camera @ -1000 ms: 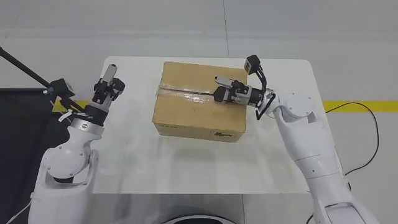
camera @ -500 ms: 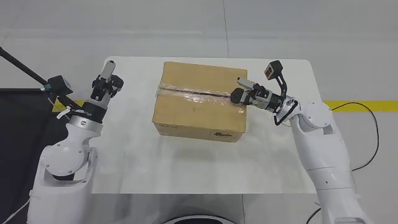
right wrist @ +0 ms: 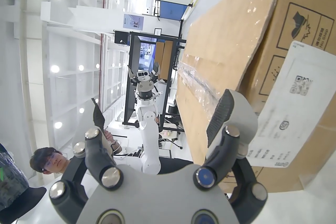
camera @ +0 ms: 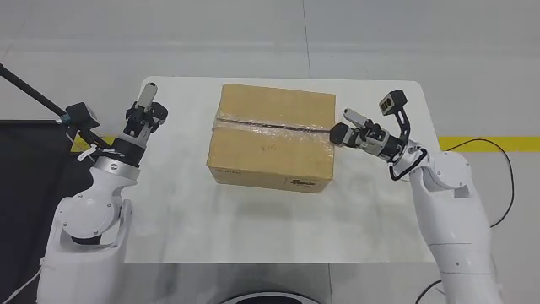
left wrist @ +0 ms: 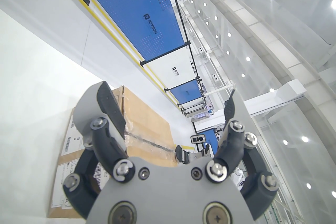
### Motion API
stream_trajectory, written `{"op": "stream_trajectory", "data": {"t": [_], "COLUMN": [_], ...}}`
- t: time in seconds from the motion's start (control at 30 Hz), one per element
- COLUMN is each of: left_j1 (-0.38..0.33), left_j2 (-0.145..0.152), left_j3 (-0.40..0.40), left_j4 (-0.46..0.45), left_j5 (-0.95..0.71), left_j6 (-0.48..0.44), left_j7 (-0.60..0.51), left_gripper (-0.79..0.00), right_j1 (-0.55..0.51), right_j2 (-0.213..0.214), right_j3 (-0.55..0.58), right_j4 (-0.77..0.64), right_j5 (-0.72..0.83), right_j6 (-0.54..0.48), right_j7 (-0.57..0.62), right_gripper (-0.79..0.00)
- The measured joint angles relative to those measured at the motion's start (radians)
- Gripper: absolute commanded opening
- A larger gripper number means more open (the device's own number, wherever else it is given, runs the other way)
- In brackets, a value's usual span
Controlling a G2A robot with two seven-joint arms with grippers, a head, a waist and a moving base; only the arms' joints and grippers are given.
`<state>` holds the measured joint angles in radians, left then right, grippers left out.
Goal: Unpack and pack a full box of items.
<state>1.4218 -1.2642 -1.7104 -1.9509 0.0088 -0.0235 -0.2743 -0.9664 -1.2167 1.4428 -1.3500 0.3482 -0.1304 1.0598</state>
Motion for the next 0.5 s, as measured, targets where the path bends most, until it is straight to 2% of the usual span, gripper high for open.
{"op": "stream_trajectory", "data": {"t": [0.5], "left_j1": [-0.011], "left_j2": [0.004], "left_j3": [0.011], "left_j4": [0.005], "left_j5": [0.005], "left_j6": [0.005], "left_j7": [0.002], "left_gripper": [0.0], "right_j1": [-0.03], "right_j2": [0.015], "right_j3": [0.014], "right_j4": [-0.001], "right_j5": [0.029], "right_j6": [-0.01], "right_j7": [-0.025], "right_gripper": [0.0]}}
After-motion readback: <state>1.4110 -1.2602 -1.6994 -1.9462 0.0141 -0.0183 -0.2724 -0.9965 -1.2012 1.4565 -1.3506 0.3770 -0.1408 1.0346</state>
